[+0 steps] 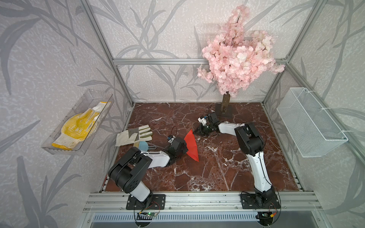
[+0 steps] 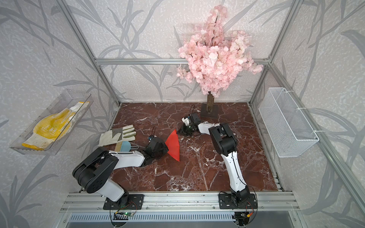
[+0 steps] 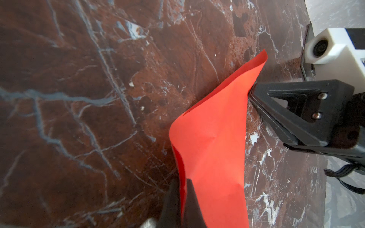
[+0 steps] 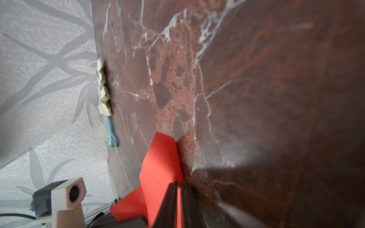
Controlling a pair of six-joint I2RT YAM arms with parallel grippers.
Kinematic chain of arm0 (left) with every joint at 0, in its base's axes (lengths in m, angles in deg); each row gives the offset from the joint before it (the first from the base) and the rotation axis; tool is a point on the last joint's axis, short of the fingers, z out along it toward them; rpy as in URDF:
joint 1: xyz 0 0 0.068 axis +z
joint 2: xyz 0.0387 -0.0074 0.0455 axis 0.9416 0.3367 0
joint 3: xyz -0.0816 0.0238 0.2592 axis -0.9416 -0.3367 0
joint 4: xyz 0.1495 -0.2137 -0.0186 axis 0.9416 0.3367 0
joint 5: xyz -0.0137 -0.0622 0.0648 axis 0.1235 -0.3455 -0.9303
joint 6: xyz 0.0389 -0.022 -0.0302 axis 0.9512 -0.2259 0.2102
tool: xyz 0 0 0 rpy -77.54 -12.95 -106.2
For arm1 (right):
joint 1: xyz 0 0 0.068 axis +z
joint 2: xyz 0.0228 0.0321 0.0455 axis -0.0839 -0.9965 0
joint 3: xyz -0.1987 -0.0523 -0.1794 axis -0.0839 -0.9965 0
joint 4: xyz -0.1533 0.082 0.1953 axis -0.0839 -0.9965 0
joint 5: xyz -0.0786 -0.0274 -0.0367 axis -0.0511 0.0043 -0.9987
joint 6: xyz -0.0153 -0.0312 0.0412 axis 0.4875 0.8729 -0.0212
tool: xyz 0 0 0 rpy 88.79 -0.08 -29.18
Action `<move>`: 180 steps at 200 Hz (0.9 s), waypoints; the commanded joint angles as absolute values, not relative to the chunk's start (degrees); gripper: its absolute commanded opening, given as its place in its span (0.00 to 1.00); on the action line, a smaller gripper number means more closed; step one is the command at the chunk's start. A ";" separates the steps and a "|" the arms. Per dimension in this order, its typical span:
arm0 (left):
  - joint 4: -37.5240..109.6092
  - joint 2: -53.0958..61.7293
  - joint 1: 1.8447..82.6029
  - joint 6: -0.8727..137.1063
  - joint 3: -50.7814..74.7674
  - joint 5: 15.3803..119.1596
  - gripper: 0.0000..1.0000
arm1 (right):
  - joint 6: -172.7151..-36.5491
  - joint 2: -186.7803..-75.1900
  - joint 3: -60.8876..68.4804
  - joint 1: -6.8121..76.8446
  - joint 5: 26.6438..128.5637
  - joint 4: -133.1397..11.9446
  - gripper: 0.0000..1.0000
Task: Fold the square paper diagonally
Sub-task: Fold the paper at the center of the board.
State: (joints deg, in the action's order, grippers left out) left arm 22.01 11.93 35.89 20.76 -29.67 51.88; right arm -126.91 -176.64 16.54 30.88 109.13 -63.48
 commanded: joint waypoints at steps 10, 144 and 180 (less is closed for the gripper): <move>30.28 13.35 35.65 20.30 -31.60 51.39 0.00 | -126.48 -173.33 13.09 30.23 105.66 -62.74 0.09; 29.90 16.06 35.32 22.13 -29.31 54.83 0.00 | -129.97 -168.83 4.15 33.51 107.04 -55.56 0.04; 29.94 16.53 35.20 22.10 -29.03 55.12 0.00 | -129.42 -171.65 7.39 32.77 104.87 -58.30 0.04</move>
